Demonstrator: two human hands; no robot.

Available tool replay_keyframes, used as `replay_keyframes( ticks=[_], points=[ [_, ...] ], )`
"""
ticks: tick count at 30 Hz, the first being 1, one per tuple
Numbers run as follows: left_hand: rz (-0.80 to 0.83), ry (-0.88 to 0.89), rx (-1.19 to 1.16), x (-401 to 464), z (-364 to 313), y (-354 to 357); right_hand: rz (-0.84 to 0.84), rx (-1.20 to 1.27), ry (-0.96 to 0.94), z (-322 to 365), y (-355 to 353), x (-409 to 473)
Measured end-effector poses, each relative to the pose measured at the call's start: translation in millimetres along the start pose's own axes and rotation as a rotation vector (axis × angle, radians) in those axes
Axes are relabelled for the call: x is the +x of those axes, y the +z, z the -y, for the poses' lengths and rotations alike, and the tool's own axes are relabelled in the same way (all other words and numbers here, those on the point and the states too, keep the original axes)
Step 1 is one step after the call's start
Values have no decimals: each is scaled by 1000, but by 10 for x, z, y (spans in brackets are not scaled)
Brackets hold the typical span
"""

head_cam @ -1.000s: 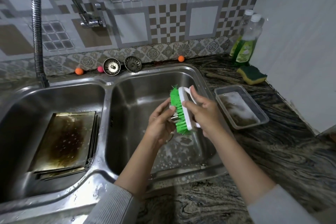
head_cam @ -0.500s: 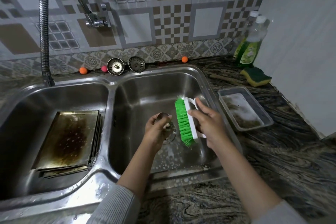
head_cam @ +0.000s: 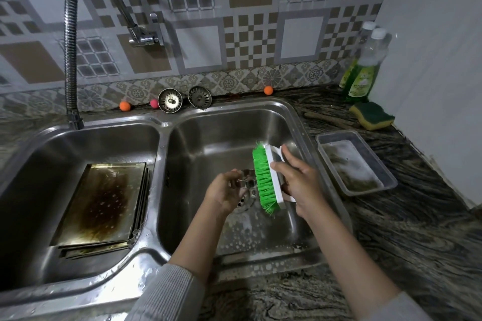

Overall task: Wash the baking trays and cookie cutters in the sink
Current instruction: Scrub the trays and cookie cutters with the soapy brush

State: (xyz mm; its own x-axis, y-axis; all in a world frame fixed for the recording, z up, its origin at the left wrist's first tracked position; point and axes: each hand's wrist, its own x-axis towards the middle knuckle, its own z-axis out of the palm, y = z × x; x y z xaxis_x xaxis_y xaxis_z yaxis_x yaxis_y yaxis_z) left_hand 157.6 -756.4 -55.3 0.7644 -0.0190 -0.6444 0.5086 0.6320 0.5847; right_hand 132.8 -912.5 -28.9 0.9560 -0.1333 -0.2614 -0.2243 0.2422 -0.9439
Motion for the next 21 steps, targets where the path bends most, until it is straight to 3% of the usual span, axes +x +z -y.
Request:
replay_keyframes(
  ticks=[9, 17, 21],
  points=[
    [284, -19, -222, 16, -18, 45, -22, 35, 12, -52, -5, 158],
    [459, -124, -65, 63, -34, 68, -30, 39, 30, -113, 1, 255],
    [549, -32, 116, 115, -94, 84, -43, 38, 46, -126, 25, 278]
  ],
)
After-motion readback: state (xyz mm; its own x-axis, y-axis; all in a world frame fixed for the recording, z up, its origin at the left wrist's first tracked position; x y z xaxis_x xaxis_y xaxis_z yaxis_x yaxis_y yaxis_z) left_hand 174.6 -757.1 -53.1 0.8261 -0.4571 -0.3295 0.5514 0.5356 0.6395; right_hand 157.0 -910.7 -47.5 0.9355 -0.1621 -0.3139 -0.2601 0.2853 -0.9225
